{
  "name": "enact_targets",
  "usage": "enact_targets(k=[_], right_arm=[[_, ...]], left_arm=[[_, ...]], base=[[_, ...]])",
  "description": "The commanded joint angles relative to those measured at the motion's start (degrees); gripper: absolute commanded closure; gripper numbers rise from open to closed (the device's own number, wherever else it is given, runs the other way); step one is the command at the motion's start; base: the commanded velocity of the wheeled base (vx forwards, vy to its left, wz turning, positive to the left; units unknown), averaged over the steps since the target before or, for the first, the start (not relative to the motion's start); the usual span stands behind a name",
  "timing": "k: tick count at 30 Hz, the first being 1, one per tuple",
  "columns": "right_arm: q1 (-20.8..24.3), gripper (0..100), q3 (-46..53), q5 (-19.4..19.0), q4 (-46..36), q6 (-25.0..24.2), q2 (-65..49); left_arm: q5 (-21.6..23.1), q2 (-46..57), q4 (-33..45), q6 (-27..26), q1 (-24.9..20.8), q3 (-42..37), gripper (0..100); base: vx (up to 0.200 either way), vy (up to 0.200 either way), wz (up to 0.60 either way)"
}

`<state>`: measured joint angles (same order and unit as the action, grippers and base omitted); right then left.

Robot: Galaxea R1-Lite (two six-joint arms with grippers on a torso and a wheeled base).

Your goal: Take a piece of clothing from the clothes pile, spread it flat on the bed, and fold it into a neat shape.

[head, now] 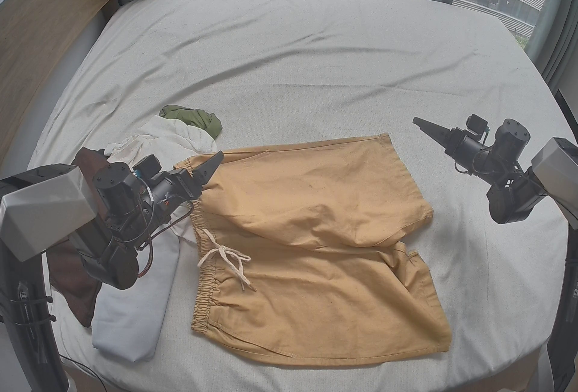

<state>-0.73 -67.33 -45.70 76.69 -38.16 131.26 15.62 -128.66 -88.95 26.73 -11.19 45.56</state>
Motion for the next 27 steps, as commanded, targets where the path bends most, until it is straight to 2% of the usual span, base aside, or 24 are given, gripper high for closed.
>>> enact_targets(k=[1, 5, 9, 10, 11, 13, 16, 20, 27], right_arm=[[-1.5, 0, 7.1, -0.1, 0.7, 1.1, -4.3], [-2.3, 0, 15.6, -0.1, 0.9, 5.5, -8.8], [-2.3, 0, 24.2, -0.1, 1.5, 11.4, -12.1], [-2.3, 0, 24.4, -0.1, 1.5, 11.6, -12.2], [-2.3, 0, 28.1, -0.1, 1.5, 14.3, -13.1], [-2.3, 0, 30.7, -0.1, 1.7, 16.3, -13.4], [-2.3, 0, 35.4, -0.1, 4.2, 17.2, -13.2], [-2.3, 0, 36.8, -0.1, 5.9, 18.0, -11.7], [-2.2, 0, 38.5, -0.1, 5.2, 18.2, -10.9]], left_arm=[[-0.1, -0.3, -0.2, 0.0, -0.3, -0.6, 0], [0.0, 2.1, -0.1, 0.3, -0.1, -4.0, 0], [0.6, 6.6, 0.0, 0.3, 0.0, -10.8, 0], [0.7, 6.8, 0.0, 0.3, 0.0, -11.1, 0], [1.6, 8.8, 0.0, 0.2, 0.0, -14.9, 0], [3.5, 9.6, 0.0, 0.0, 0.4, -17.1, 0], [6.2, 10.8, 0.0, -2.8, 2.4, -19.9, 0], [9.5, 13.3, 0.0, -5.0, 2.5, -23.1, 0], [13.7, 16.1, 0.0, -6.1, 5.0, -26.3, 0]], base=[[0.0, 0.0, 0.0], [0.0, 0.0, 0.0], [0.0, 0.0, 0.0], [0.0, 0.0, 0.0], [0.0, 0.0, 0.0], [0.0, 0.0, 0.0], [0.0, 0.0, 0.0], [0.0, 0.0, 0.0], [0.0, 0.0, 0.0]])
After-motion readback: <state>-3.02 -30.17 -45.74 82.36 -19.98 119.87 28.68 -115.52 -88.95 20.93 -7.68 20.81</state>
